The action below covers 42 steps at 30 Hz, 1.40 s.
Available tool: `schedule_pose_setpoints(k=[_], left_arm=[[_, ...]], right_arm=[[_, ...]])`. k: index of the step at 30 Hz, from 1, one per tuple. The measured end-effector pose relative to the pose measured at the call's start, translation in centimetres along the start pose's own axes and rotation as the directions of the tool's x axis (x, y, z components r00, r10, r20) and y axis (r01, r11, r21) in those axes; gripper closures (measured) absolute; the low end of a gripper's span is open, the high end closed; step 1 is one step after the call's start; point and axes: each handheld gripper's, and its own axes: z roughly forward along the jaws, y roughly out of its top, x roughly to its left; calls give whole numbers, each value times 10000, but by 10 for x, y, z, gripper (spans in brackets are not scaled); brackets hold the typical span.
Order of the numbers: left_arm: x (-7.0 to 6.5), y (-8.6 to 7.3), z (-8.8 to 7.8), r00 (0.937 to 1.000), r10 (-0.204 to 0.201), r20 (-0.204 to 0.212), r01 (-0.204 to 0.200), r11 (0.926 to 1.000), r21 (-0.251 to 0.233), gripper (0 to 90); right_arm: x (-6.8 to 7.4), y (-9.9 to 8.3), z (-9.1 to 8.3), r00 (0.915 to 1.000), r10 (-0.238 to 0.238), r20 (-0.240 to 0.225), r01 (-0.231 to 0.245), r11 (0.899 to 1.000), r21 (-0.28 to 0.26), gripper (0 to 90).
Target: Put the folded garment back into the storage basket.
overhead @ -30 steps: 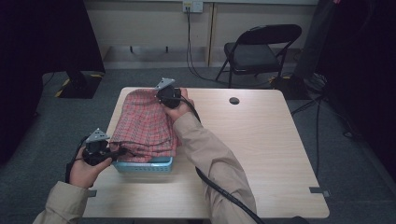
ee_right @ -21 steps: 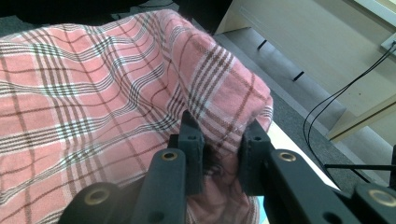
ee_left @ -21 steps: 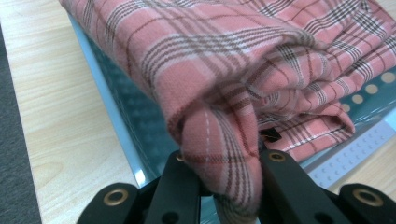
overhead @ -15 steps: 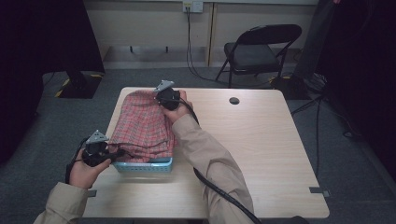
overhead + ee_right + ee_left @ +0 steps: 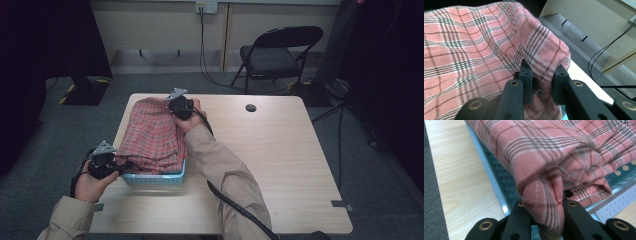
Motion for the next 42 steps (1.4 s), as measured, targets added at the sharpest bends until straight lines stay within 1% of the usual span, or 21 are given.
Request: schedule_pose_setpoints(k=[7, 10, 21, 40, 42], left_arm=[[0, 0, 0, 10000, -8, -15, 8, 10000, 51, 829], [-1, 0, 1, 10000, 14, -10, -14, 10000, 80, 828], [-1, 2, 3, 10000, 22, -13, -22, 9998, 210, 823], [-1, 1, 5, 10000, 9, -78, -8, 9998, 207, 813], [-1, 1, 5, 10000, 18, -71, -17, 9998, 214, 809]], right_arm=[[1, -2, 0, 10000, 69, 3, -69, 10000, 60, 750], [1, -2, 0, 10000, -28, 21, 28, 10000, 83, 749], [1, -5, 1, 10000, 11, 49, -12, 9998, 197, 747], [1, -8, 2, 10000, 77, 59, -79, 9995, 298, 743], [1, -8, 2, 9999, 145, 55, -147, 9995, 285, 741]])
